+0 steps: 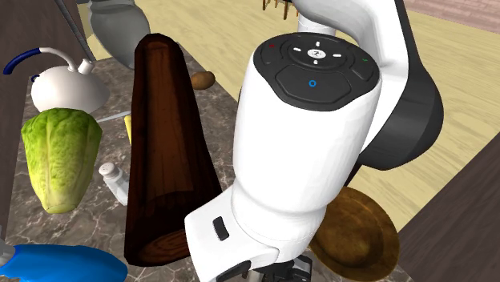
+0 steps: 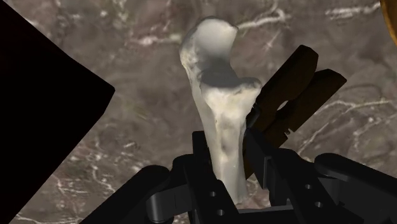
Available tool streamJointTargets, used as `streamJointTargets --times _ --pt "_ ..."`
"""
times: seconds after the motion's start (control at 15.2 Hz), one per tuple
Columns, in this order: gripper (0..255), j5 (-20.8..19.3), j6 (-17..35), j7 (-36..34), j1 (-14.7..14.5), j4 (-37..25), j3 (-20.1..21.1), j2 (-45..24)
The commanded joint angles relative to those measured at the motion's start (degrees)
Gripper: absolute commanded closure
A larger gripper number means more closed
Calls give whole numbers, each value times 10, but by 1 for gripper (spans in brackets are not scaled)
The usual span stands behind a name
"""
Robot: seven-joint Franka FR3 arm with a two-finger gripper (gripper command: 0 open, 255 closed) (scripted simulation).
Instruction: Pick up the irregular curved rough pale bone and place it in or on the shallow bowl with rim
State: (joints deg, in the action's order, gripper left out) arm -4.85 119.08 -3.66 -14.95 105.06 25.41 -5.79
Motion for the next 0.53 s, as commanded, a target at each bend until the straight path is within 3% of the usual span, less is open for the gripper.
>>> streamJointTargets --times 0.0,0.46 --pt "255 0 0 0 0 0 0 0" --pt "255 5 -44 4 0 -39 1 7"
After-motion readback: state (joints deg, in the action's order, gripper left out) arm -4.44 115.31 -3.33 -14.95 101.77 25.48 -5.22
